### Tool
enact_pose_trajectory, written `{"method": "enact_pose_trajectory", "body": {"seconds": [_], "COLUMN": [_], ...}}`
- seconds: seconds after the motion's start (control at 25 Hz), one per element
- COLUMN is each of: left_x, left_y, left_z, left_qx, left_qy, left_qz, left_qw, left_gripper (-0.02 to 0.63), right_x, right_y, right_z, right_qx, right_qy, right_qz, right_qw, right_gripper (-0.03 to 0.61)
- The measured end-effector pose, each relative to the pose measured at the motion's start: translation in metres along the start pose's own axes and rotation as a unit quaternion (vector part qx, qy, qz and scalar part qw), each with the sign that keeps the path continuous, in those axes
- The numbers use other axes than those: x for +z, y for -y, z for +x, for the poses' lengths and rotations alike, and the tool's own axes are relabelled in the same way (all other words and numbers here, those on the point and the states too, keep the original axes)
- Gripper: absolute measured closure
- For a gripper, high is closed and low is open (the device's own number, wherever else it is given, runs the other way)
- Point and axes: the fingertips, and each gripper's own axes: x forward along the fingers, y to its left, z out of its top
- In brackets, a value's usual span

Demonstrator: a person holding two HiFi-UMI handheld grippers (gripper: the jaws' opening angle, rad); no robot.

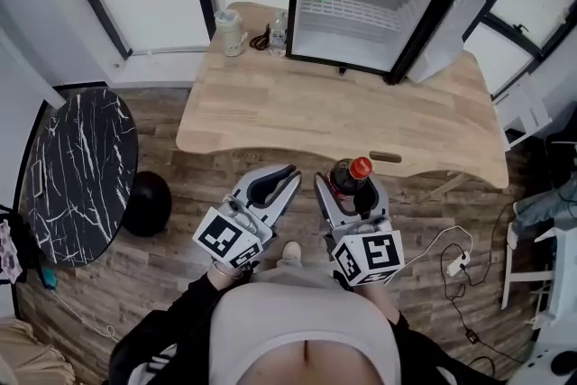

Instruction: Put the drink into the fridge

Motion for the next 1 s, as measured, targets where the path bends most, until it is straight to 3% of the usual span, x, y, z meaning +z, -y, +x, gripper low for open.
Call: {"method": "enact_pose_trajectory", "body": {"seconds": [0.28,1.0], "left_x": [-0.010,-0.007], "left_y": [-0.015,-0.036], "left_z": [0.034,0.047], "left_qx": [0.016,0.034], "left_qy": [-0.005,-0.006], "left_qz": [0.001,0.003], "left_qw": [0.9999,0.9994], "left_gripper": [0.565,0.565], "right_x": [0.002,0.001], "right_y": [0.034,0.039], "right_z": [0.027,0.049], "right_qx": [0.016,0.043], "right_qy": [0.001,0.004], "right_qz": [0.003,0.024], "right_qw": [1.000,0.999], "right_gripper": [0.252,0.252]}}
